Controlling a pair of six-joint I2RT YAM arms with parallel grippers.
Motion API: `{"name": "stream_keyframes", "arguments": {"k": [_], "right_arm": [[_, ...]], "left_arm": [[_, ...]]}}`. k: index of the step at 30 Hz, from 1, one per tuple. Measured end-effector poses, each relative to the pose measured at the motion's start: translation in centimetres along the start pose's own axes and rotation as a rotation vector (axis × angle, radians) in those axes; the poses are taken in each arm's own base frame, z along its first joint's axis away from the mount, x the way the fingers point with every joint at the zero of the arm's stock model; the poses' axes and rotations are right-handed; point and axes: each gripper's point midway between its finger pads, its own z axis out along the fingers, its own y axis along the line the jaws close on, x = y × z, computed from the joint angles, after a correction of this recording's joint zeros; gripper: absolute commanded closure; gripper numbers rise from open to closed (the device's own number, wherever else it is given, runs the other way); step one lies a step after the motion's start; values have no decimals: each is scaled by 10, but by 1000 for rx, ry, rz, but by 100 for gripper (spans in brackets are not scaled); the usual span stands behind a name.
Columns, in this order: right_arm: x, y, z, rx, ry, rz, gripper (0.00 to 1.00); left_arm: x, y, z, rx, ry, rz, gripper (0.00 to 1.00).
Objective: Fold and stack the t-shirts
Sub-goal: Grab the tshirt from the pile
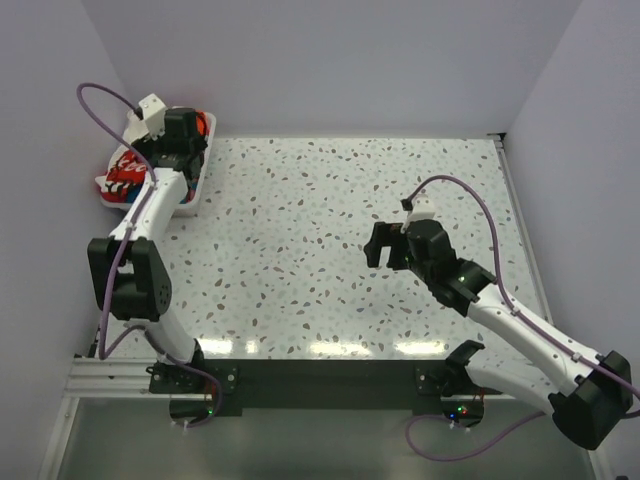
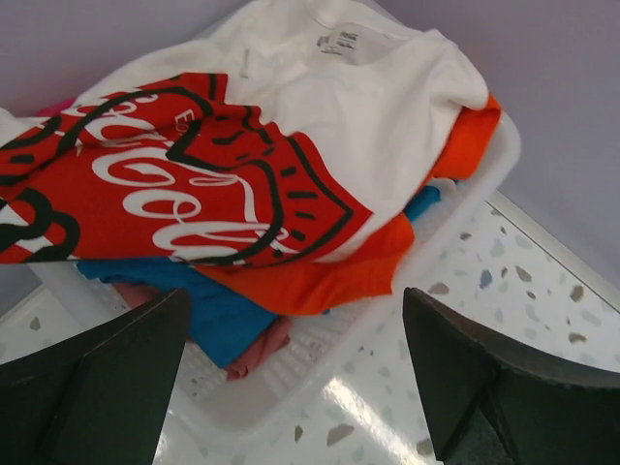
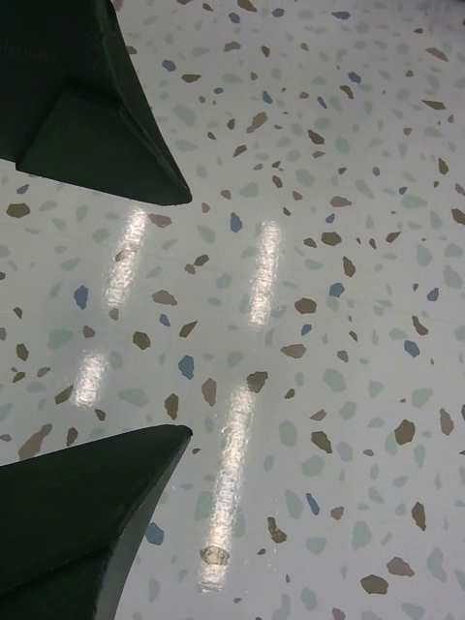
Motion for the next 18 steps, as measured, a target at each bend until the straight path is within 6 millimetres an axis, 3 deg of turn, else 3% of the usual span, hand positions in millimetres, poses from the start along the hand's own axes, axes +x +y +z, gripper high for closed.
{"name": "stream_keyframes", "arguments": {"k": [5, 13, 16, 18], "right_arm": [[4, 5, 1, -26, 22, -3, 1], [11, 4, 9, -13, 54, -19, 1], [12, 5, 12, -12, 61, -21, 1], [12, 5, 13, -11, 65, -22, 1]], "left_arm": [[6, 30, 50, -163, 28, 20, 8], [36, 95, 94, -336, 130, 19, 12], [41, 101, 102, -336, 149, 8, 22], [44, 100, 107, -325, 157, 2, 37]]}}
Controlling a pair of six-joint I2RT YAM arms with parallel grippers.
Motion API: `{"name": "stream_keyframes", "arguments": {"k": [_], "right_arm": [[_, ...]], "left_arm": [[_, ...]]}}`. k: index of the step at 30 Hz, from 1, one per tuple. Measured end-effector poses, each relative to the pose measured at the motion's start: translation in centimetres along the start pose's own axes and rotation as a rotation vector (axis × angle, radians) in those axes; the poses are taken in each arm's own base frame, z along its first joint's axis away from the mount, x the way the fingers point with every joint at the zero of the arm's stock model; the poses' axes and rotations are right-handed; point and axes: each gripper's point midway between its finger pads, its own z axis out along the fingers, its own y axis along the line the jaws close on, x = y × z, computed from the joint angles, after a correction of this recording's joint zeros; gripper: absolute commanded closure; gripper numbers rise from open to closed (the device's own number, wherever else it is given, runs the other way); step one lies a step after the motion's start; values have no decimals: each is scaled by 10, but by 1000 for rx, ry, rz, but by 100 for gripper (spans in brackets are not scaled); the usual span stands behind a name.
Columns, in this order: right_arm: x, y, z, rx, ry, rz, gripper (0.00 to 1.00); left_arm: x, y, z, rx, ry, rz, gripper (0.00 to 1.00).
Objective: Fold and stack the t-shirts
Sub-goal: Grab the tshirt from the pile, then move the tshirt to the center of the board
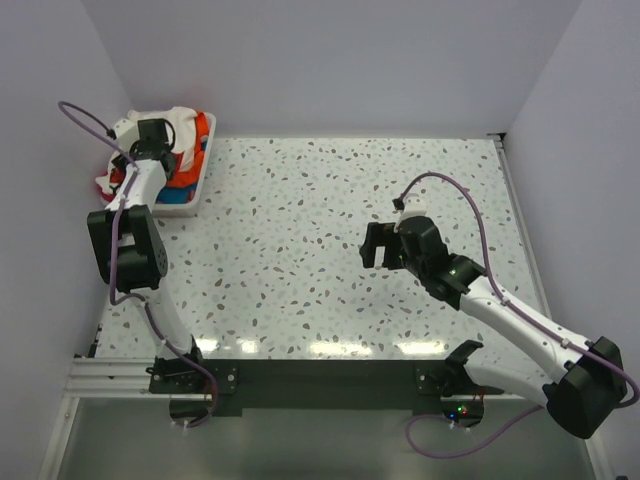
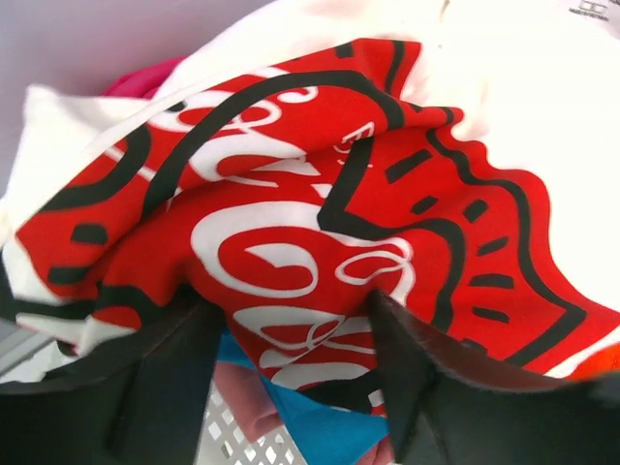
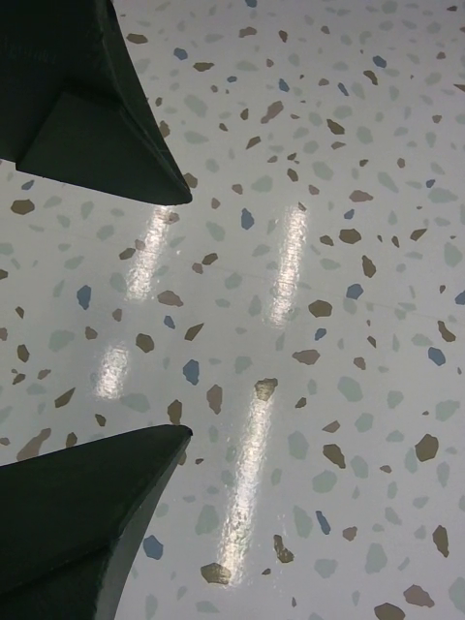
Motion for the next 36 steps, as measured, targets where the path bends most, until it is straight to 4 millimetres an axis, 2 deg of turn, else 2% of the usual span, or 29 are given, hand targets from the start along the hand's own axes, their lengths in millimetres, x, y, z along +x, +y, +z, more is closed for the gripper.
{"name": "stream_keyframes", "arguments": {"k": [1, 2, 4, 5, 7, 13, 15, 17, 19, 21, 24, 28, 31, 34, 36], "right_arm": [[0, 0, 0, 0, 1, 0, 1], [0, 0, 0, 0, 1, 0, 1], [0, 0, 0, 0, 0, 0, 1], [-1, 0, 0, 0, -1, 0, 1], [-2, 1, 0, -1, -4, 0, 1], [-9, 4, -1, -8, -17, 4, 2], [-12, 6, 0, -10, -21, 5, 2], [-16, 8, 1, -12, -26, 6, 2], [-25, 12, 1, -14, -39, 7, 2], [-37, 15, -1, -17, -63, 8, 2], [-59, 21, -7, -19, -112, 11, 2], [-90, 28, -17, -21, -181, 20, 2], [-106, 30, -24, -19, -223, 27, 2], [-114, 29, -32, -17, -253, 36, 2], [-118, 26, -38, -5, -272, 42, 2]], "left_arm": [[0, -2, 2, 9, 4, 1, 42], [1, -4, 3, 19, 8, 4, 61], [-2, -8, 5, 39, 10, 2, 76], [-3, -10, 5, 52, 13, 4, 91], [-8, -15, 4, 78, 12, 9, 100], [-25, -30, -10, 187, 10, 10, 100], [-37, -35, -24, 243, -4, 6, 100], [-57, -44, -48, 309, -41, 4, 100], [-83, -55, -82, 382, -102, 7, 100], [-107, -69, -127, 468, -173, 19, 100], [-130, -95, -216, 641, -281, 43, 100], [-139, -114, -339, 892, -388, 65, 100], [-139, -111, -419, 1059, -442, 66, 100], [-134, -102, -474, 1192, -463, 64, 100], [-132, -95, -489, 1240, -460, 47, 100]]}}
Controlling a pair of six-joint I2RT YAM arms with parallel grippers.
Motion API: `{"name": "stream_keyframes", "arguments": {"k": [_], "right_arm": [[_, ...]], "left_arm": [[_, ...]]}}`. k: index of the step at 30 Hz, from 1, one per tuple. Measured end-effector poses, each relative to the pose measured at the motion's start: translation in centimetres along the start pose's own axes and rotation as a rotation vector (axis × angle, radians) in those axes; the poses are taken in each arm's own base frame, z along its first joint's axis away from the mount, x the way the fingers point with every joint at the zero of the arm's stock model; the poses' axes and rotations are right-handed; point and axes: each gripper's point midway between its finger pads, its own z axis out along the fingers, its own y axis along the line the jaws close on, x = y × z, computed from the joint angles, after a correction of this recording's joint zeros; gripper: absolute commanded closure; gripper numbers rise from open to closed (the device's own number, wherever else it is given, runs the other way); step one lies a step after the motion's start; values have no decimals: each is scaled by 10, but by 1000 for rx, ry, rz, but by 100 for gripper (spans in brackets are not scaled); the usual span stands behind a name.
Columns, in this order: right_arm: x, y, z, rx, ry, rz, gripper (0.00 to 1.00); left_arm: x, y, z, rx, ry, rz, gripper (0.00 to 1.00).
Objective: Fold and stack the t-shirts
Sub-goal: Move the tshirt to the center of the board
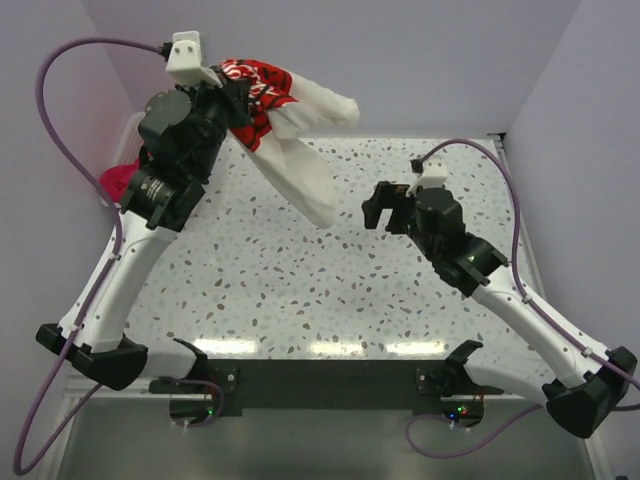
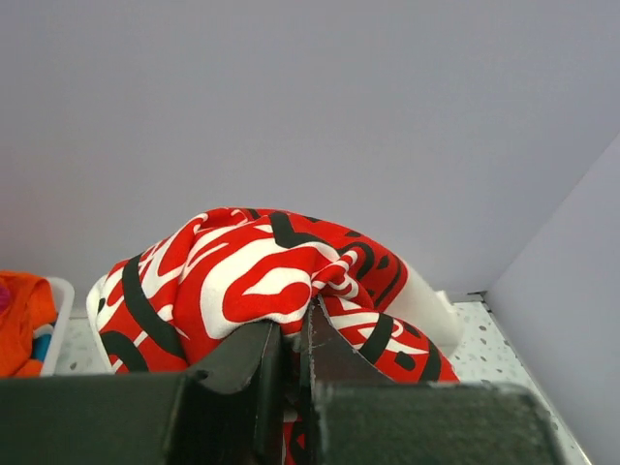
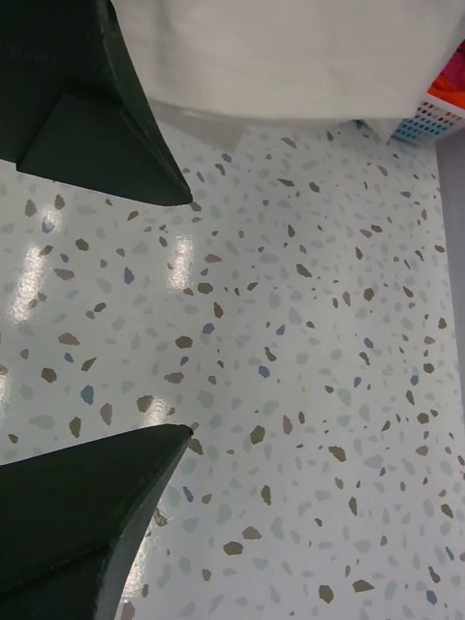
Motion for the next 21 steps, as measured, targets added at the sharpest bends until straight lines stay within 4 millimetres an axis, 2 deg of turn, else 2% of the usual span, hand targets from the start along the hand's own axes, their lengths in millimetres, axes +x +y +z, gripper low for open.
{"name": "stream_keyframes", "arguments": {"k": [1, 3, 4, 5, 6, 7, 10, 12, 14, 16, 18, 21], "right_arm": [[-2, -1, -1, 6, -7, 2, 2], [-4, -5, -2, 24, -20, 7, 2], [-5, -7, -2, 39, -26, 9, 1], [-4, -9, -1, 47, -24, 10, 1], [-1, -11, 1, 58, -20, 10, 1], [1, -13, 3, 73, -15, 8, 2], [18, -17, 19, 109, 34, -7, 4], [38, -20, 33, 133, 95, -22, 6], [58, -22, 44, 148, 150, -33, 7], [78, -25, 51, 152, 198, -34, 8], [99, -27, 60, 157, 246, -40, 11], [129, -25, 85, 164, 320, -56, 12]], "left_arm": [[2, 0, -4, 7, -3, -14, 100], [22, 4, -8, 3, 27, -47, 97], [41, 7, -6, 0, 55, -61, 81], [64, 10, -3, -8, 98, -70, 73], [103, 13, 4, -15, 175, -93, 52], [119, 16, 8, -23, 209, -87, 42], [211, 28, 36, -39, 412, -130, 26], [273, 52, 39, -91, 553, -146, 23], [319, 78, 17, -168, 666, -151, 25], [339, 92, -12, -214, 713, -165, 30], [345, 95, -48, -241, 723, -188, 34], [342, 86, -96, -218, 683, -231, 37]]}}
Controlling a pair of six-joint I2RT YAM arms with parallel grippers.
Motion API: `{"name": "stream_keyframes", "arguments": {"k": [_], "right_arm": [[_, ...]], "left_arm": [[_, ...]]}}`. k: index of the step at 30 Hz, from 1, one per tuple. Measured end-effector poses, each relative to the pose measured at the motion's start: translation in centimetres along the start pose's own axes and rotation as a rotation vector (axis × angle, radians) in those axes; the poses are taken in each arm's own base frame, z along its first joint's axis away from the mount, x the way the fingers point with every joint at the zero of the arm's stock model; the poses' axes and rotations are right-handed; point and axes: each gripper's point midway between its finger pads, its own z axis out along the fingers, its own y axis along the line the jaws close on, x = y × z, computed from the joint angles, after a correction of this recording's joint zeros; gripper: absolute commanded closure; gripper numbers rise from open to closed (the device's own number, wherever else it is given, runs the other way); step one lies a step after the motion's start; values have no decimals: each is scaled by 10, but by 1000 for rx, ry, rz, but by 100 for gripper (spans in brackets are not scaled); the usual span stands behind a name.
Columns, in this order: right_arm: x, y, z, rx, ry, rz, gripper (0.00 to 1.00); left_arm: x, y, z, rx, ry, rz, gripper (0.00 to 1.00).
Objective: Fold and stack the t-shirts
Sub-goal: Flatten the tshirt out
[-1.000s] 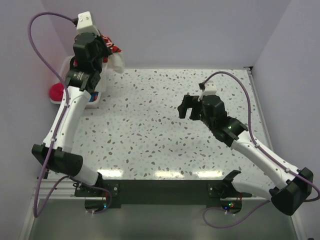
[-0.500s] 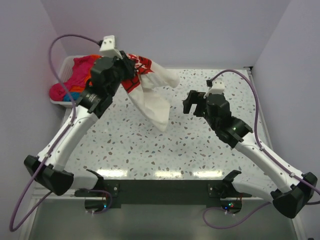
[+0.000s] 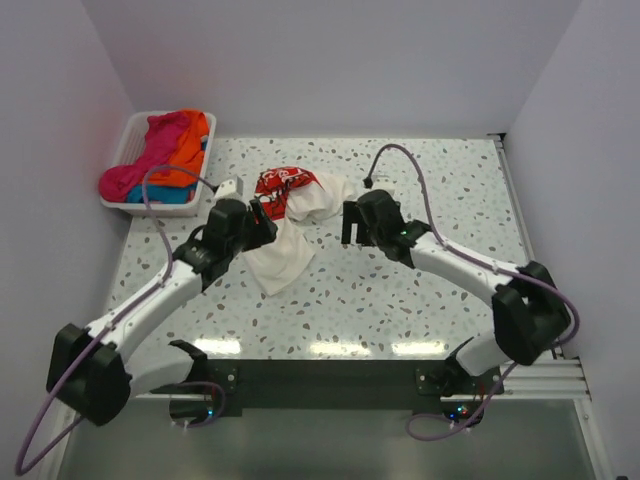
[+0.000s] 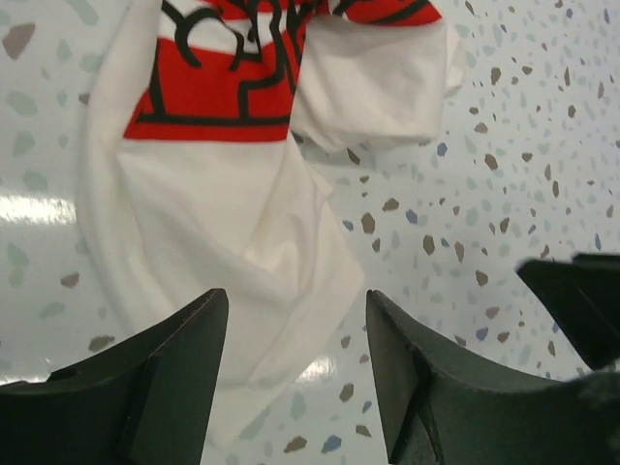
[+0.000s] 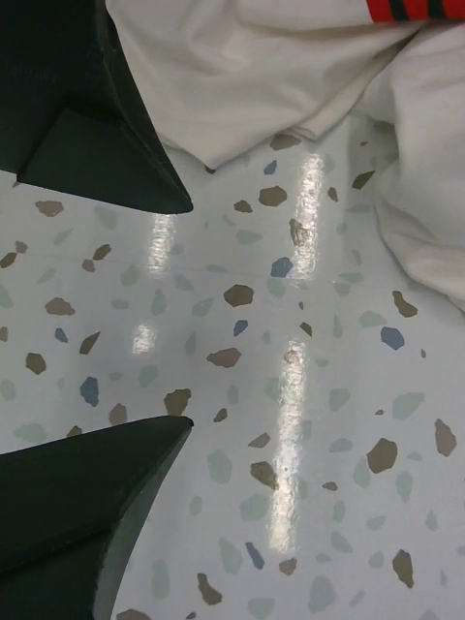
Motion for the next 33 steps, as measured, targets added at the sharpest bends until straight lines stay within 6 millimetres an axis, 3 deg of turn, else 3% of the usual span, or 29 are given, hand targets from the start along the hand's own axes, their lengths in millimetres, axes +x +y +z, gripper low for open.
{"name": "stream_keyframes", "arguments": {"k": [3, 7, 9, 17, 18, 20, 23, 24, 25, 26, 27, 28, 33], "right_arm": [[17, 13, 42, 18, 68, -28, 12], [20, 32, 92, 27, 89, -47, 12], [14, 41, 112, 27, 67, -44, 12], [-27, 56, 162, 18, -45, 13, 16], [-31, 59, 170, 17, -53, 18, 18], [-39, 64, 183, 13, -71, 22, 32], [-37, 68, 199, 16, -68, 12, 66], [-35, 67, 202, 19, -63, 11, 73], [-32, 66, 203, 24, -56, 8, 79], [-30, 64, 203, 29, -48, 3, 97], [-28, 63, 203, 32, -43, 1, 100], [-27, 62, 203, 34, -43, 4, 100], [-25, 34, 189, 87, -14, 25, 100]], "left_arm": [[41, 5, -21, 35, 14, -18, 36], [100, 13, -17, 6, 123, 29, 24], [120, 15, -14, -8, 160, 59, 22], [140, 8, 16, -77, 180, 137, 24], [141, 8, 21, -92, 183, 147, 27], [143, 10, 28, -122, 183, 166, 30], [141, 13, 39, -168, 172, 186, 53], [141, 14, 41, -180, 169, 193, 69], [140, 16, 43, -193, 164, 196, 75], [140, 18, 44, -207, 160, 206, 81], [139, 21, 44, -219, 157, 213, 95], [139, 24, 44, -232, 155, 216, 100], [126, 42, 39, -289, 150, 207, 100]]}}
